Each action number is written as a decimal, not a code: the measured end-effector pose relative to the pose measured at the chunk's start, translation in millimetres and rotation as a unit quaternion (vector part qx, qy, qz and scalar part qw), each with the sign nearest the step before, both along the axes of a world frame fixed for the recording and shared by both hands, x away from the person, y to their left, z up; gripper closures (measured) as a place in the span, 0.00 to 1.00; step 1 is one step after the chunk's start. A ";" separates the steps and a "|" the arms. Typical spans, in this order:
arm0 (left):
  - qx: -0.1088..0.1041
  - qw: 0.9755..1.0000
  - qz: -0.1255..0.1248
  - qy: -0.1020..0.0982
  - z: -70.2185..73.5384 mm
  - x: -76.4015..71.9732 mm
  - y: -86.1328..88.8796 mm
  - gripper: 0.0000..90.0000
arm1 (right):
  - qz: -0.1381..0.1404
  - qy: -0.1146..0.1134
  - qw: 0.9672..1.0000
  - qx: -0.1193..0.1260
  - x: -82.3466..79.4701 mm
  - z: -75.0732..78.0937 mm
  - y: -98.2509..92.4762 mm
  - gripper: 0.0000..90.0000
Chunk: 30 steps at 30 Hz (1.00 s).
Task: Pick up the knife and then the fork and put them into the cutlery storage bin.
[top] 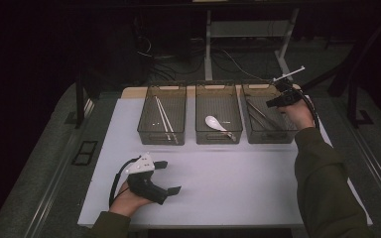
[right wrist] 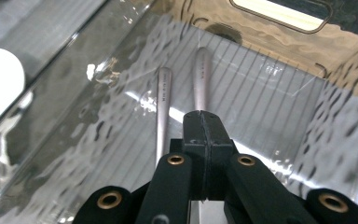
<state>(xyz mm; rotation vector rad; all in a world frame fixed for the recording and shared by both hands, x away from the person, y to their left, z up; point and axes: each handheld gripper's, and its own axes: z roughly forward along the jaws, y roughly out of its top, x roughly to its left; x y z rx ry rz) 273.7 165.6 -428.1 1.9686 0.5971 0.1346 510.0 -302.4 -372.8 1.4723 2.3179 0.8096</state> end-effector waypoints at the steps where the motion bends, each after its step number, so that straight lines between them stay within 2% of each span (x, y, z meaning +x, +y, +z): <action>1: 0.000 1.000 0.000 0.000 0.1 -0.1 0.1 0.00 | -0.001 0.001 1.000 0.002 0.1 0.2 -0.2 0.99; 6: 0.001 1.000 0.001 0.000 0.2 -0.2 -0.2 0.00 | -0.001 -0.003 1.000 0.007 -1.4 1.8 -2.3 0.99; 10: 0.001 1.000 0.001 0.000 0.0 -0.1 -0.5 0.00 | 0.010 -0.002 1.000 0.030 -4.1 3.7 -3.8 0.94; 19: 0.001 1.000 0.002 0.000 0.1 -0.1 -0.1 0.00 | 0.028 -0.021 0.998 0.059 -13.6 6.6 -1.3 0.60; 20: 0.001 1.000 0.002 0.000 0.1 -0.1 -0.1 0.00 | 0.029 -0.028 0.997 0.058 -15.2 7.2 -0.5 0.57; 24: 0.001 1.000 0.002 0.000 0.2 -0.2 -0.1 0.00 | 0.033 -0.040 0.996 0.077 -21.4 8.5 0.2 0.47; 28: 0.001 1.000 0.003 0.000 0.3 -0.2 -0.1 0.00 | 0.034 -0.051 0.994 0.096 -28.5 6.8 1.4 0.43; 30: 0.001 1.000 0.003 -0.001 0.2 -0.2 -0.2 0.00 | 0.036 -0.055 0.993 0.095 -32.6 6.0 2.6 0.41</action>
